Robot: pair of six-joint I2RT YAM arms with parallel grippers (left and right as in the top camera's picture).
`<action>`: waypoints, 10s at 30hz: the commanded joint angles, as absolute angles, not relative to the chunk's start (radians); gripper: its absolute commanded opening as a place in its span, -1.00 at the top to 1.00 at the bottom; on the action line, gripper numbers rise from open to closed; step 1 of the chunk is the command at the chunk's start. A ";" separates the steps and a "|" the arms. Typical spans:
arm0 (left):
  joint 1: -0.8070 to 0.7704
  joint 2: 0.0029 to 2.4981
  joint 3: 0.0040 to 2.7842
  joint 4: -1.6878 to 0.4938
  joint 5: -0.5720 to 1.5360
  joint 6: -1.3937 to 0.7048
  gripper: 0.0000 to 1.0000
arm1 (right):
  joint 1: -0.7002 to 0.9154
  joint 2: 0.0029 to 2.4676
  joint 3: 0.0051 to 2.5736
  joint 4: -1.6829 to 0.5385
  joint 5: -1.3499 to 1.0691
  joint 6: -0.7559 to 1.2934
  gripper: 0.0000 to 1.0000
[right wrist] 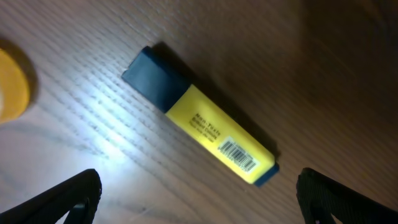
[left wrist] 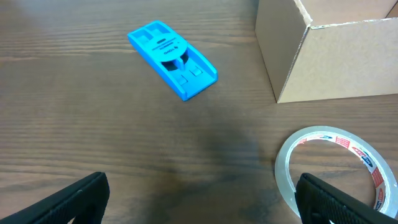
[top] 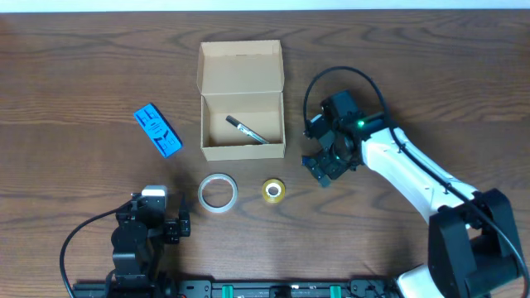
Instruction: Pack container
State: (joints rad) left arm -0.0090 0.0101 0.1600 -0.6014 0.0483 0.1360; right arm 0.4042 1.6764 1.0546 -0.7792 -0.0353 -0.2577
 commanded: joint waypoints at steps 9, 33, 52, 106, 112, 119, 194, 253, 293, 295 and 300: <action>-0.005 0.004 0.154 -0.601 0.041 0.150 -0.91 | 0.400 1.686 0.946 -0.601 0.004 -0.263 -0.99; -0.005 0.004 0.154 -0.601 0.041 0.150 -0.92 | 0.416 1.769 0.962 -0.665 -0.061 -0.049 0.97; -0.005 0.004 0.154 -0.601 0.041 0.150 -0.91 | 0.512 1.573 1.320 -0.821 -0.060 -0.027 0.90; -0.005 0.004 0.154 -0.601 0.041 0.150 -0.91 | 0.692 2.141 1.921 -0.833 -0.049 -0.228 -0.09; -0.005 0.004 0.154 -0.601 0.041 0.150 -0.91 | 0.677 2.040 1.967 -0.989 -0.029 -0.105 -0.26; -0.005 0.004 0.154 -0.601 0.041 0.150 -0.91 | 0.675 1.823 1.770 -1.020 0.074 0.005 -0.40; -0.005 0.004 0.154 -0.601 0.041 0.150 -0.91 | 0.869 1.694 0.893 -0.538 0.123 1.063 0.97; -0.005 0.004 0.154 -0.601 0.041 0.150 -0.91 | 0.689 2.042 1.610 -0.704 0.092 0.162 0.07; -0.005 0.004 0.154 -0.601 0.041 0.150 -0.91 | 0.653 0.669 0.655 -0.665 0.105 0.235 -0.99; -0.005 0.004 0.154 -0.600 0.040 0.150 -0.91 | 0.653 0.579 0.590 -0.666 0.105 0.264 -0.98; -0.005 0.004 0.154 -0.600 0.041 0.150 -0.91 | 0.653 0.402 0.473 -0.669 0.105 0.303 -0.99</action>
